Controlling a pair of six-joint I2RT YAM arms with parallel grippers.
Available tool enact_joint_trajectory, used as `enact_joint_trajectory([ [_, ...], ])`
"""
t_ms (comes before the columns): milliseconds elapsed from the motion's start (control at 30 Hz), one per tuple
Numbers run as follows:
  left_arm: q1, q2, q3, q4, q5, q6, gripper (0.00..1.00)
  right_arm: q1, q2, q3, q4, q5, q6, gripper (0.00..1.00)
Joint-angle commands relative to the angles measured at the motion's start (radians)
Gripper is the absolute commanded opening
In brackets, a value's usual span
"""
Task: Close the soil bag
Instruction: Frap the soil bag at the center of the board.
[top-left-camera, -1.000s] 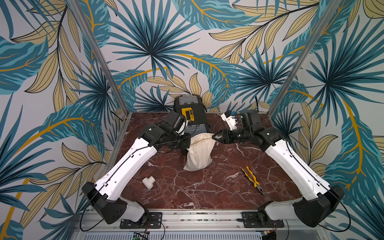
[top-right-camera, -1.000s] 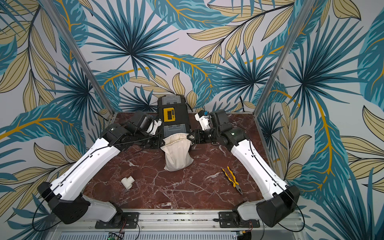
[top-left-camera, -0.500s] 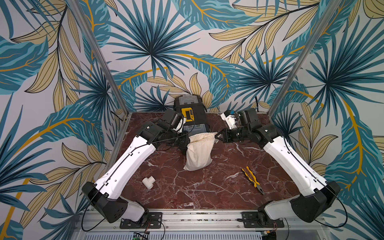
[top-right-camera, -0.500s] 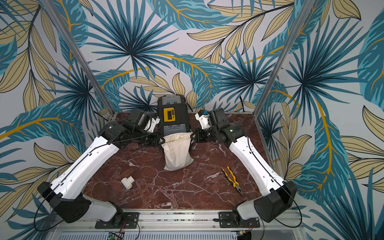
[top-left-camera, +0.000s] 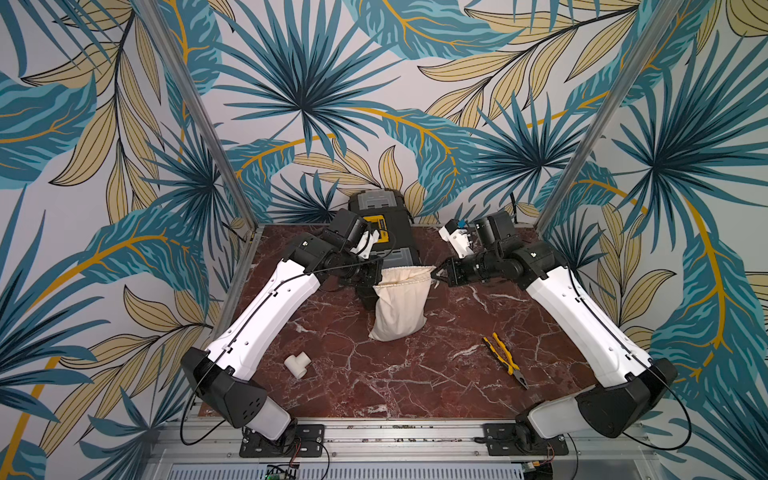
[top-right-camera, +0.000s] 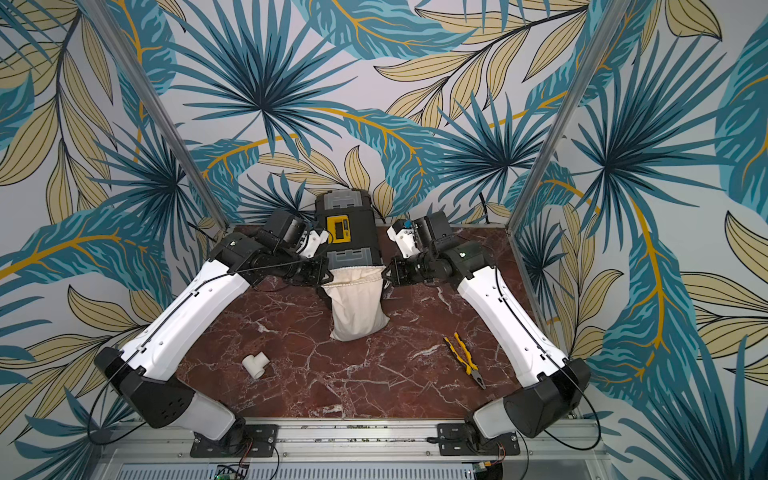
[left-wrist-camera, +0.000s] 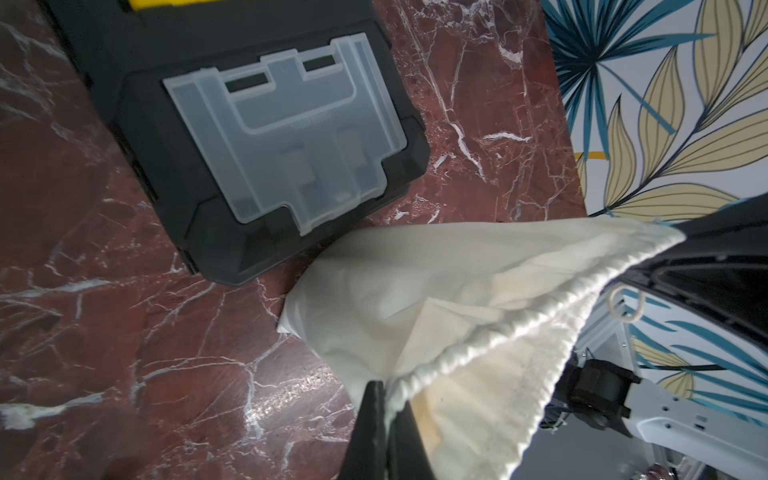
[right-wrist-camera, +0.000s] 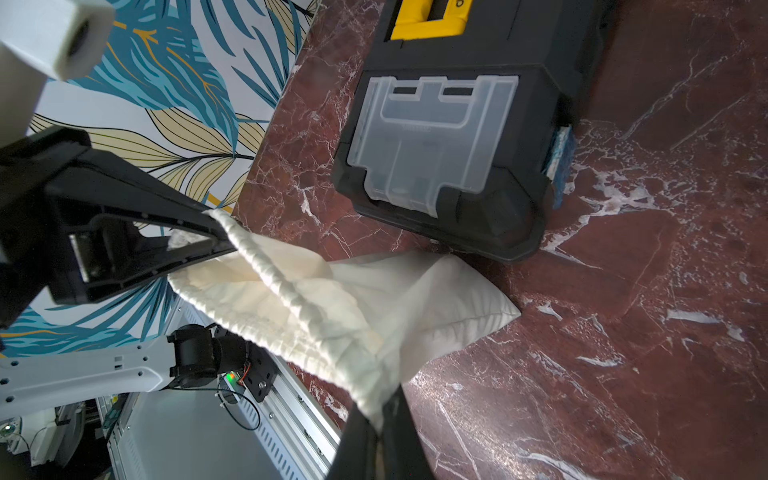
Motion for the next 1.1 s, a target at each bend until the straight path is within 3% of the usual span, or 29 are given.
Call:
enact_joint_trajectory([
  [0,0.018,-0.003,0.04,-0.046,-0.033,0.017,0.0,-0.005,0.014,0.03,-0.049,0.026,-0.057,0.0],
  [133,0.049,-0.03,0.043,-0.058,-0.086,0.011,0.0,-0.011,0.028,0.062,-0.13,0.117,-0.116,0.0],
  [267,0.059,-0.028,0.06,-0.063,-0.066,0.01,0.0,-0.011,0.054,0.105,-0.183,0.206,-0.134,0.0],
  [400,0.059,-0.018,0.048,-0.049,-0.01,-0.005,0.0,-0.011,0.055,0.124,-0.141,0.138,-0.132,0.02],
  [667,0.059,-0.006,0.056,-0.031,0.006,-0.02,0.0,-0.035,0.015,0.127,0.088,-0.089,-0.072,0.47],
  [800,0.059,0.002,0.064,-0.037,0.015,-0.018,0.0,-0.073,-0.013,0.105,0.169,-0.117,-0.072,0.63],
  [967,0.059,-0.008,0.049,-0.026,0.02,-0.022,0.0,-0.15,-0.152,-0.093,0.318,-0.078,-0.074,0.8],
  [1067,0.059,-0.009,0.043,-0.019,0.031,-0.024,0.0,-0.204,-0.268,-0.283,0.446,-0.128,-0.076,0.85],
])
